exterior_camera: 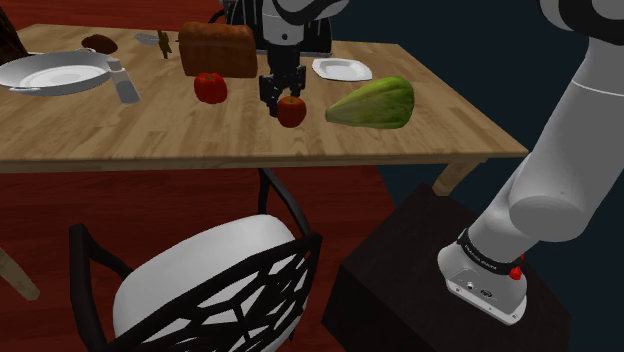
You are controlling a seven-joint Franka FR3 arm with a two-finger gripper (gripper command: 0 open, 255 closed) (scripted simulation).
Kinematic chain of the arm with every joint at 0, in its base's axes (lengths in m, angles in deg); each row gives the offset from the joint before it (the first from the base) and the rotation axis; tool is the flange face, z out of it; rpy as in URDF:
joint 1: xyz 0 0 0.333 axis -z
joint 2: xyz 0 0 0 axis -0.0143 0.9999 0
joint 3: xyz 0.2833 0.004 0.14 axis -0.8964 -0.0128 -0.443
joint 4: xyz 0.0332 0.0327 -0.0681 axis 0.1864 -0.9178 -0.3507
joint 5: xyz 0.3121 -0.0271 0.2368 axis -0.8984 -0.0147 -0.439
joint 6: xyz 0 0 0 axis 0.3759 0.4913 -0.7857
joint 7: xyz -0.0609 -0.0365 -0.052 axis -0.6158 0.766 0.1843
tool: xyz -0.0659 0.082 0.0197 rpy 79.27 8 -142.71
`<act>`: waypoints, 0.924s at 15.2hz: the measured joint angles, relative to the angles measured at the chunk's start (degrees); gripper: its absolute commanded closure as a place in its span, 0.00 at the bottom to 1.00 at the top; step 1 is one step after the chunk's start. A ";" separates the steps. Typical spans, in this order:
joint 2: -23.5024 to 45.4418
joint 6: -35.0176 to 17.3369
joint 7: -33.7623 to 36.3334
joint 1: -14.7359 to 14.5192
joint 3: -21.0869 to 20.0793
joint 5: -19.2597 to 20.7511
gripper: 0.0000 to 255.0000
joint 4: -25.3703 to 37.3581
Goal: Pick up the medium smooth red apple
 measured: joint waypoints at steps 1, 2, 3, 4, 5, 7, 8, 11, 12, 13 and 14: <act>0.02 0.04 0.00 0.00 0.00 0.00 1.00 0.03; 0.02 0.42 -0.02 0.01 0.01 0.00 1.00 0.34; -0.17 0.95 -0.04 0.03 0.01 -0.05 1.00 0.63; -0.08 1.56 -0.09 0.06 0.03 -0.03 1.00 1.32; -0.16 2.20 -0.02 0.03 0.01 -0.05 1.00 1.87; -0.46 3.63 -0.06 0.06 0.00 -0.12 1.00 3.02; -0.54 4.40 -0.08 0.07 0.01 -0.14 1.00 3.71; -0.75 6.77 0.07 -0.01 -0.07 -0.19 1.00 5.88; -0.68 7.49 0.15 -0.05 -0.09 -0.17 1.00 6.67; -0.58 8.36 0.03 0.02 -0.04 -0.15 1.00 7.63; -0.71 9.07 0.14 -0.03 -0.08 -0.17 1.00 8.22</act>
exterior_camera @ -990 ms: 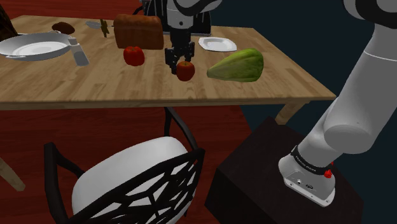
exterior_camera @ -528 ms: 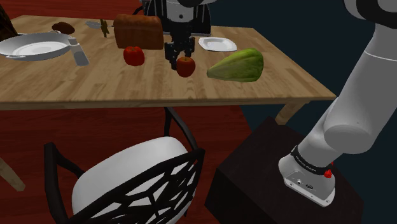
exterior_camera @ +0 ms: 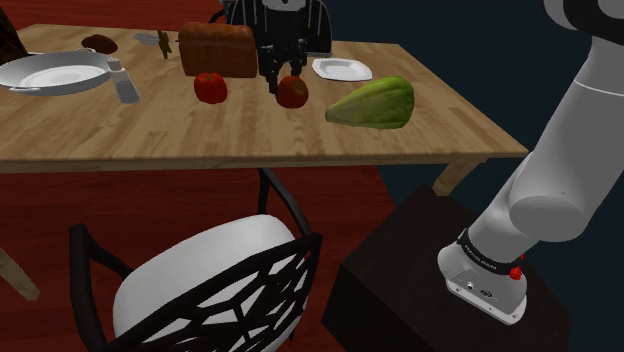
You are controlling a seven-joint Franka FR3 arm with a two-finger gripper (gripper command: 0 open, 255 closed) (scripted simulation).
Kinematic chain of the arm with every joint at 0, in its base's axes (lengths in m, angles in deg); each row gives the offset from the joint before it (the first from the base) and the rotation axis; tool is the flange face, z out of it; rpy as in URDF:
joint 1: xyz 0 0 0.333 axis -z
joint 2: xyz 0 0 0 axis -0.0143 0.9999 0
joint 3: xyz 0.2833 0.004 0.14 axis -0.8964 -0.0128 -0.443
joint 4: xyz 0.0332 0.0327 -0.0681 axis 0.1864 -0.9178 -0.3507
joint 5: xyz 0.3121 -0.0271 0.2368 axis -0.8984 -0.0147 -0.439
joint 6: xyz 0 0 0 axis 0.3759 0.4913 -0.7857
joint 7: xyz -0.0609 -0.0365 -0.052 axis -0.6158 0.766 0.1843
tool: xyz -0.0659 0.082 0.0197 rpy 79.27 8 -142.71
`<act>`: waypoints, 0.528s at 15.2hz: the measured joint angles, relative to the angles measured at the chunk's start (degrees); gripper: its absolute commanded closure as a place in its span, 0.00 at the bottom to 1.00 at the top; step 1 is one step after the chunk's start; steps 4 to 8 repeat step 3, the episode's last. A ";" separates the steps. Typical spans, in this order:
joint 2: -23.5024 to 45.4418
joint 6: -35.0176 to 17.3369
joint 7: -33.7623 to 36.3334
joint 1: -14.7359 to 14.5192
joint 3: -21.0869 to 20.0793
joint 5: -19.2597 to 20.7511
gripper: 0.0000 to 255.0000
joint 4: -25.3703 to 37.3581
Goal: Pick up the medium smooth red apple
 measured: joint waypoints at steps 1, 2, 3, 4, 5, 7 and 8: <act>0.06 0.86 -0.04 0.01 0.01 0.01 1.00 0.92; 0.04 1.61 0.01 -0.01 -0.01 0.01 1.00 1.65; 0.11 2.13 -0.01 0.00 0.00 0.03 1.00 2.23; 0.11 2.13 -0.01 0.00 0.00 0.03 1.00 2.23; 0.11 2.13 -0.01 0.00 0.00 0.03 1.00 2.23; 0.11 2.13 -0.01 0.00 0.00 0.03 1.00 2.23; 0.11 2.13 -0.01 0.00 0.00 0.03 1.00 2.23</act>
